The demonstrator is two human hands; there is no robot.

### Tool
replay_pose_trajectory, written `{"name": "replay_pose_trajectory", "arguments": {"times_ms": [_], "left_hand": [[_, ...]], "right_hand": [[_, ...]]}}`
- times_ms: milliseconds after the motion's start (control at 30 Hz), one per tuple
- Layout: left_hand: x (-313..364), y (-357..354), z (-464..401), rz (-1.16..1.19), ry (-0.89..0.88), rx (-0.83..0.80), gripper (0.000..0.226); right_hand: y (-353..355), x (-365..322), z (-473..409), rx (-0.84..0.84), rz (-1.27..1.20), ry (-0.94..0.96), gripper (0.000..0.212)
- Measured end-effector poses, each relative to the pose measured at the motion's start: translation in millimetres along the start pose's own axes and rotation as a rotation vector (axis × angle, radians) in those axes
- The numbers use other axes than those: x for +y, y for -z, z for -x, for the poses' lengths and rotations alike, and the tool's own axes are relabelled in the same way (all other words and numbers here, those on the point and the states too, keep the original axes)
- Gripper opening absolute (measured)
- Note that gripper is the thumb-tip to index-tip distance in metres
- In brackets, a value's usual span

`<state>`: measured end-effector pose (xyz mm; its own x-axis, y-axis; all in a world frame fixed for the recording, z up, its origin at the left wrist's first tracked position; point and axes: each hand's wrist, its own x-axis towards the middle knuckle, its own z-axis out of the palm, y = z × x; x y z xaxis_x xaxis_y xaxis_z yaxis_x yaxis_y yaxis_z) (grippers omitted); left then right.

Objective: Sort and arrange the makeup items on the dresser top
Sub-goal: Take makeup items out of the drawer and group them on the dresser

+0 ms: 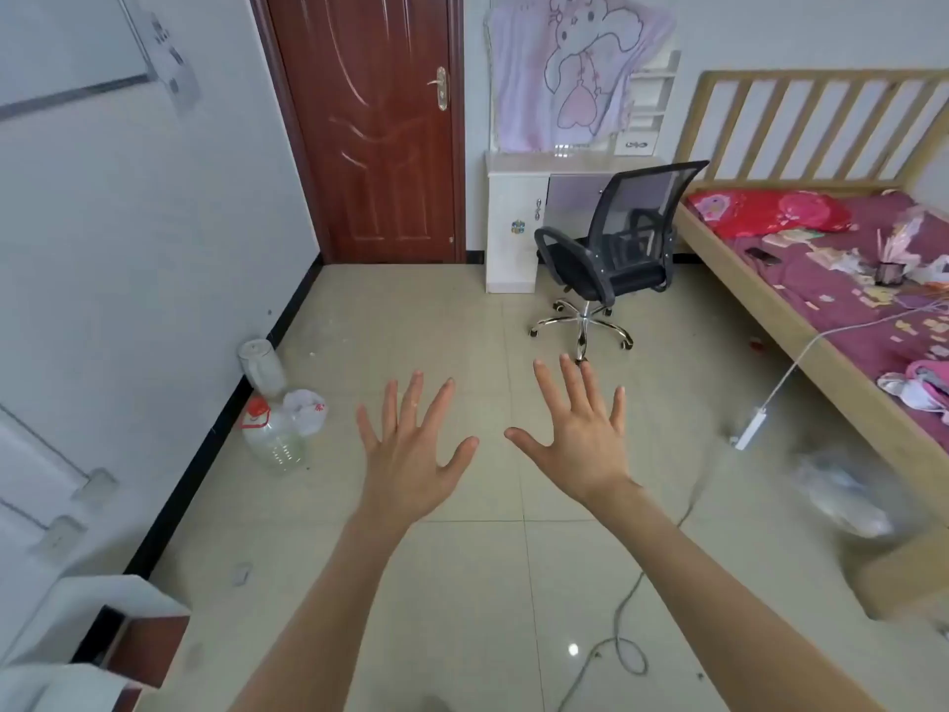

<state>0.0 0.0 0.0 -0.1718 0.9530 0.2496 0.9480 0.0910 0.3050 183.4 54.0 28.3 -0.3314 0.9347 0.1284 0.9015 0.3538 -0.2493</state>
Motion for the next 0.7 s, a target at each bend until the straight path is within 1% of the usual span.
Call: {"name": "replay_pose_trajectory", "arguments": {"times_ms": [133, 300, 500, 700], "left_hand": [[-19, -23, -36, 0.001, 0.061, -0.015, 0.080], [-46, -46, -116, 0.020, 0.056, -0.052, 0.081], [-80, -63, -215, 0.022, 0.029, -0.106, 0.081], [-108, -85, -296, 0.004, 0.003, -0.145, 0.079]], "right_hand": [[-23, 10, -43, -0.047, 0.040, -0.024, 0.083], [-50, 14, -118, -0.069, 0.053, -0.030, 0.083], [-65, 7, -212, -0.058, 0.006, -0.073, 0.083], [-83, 4, -297, -0.090, -0.007, -0.074, 0.082]]}}
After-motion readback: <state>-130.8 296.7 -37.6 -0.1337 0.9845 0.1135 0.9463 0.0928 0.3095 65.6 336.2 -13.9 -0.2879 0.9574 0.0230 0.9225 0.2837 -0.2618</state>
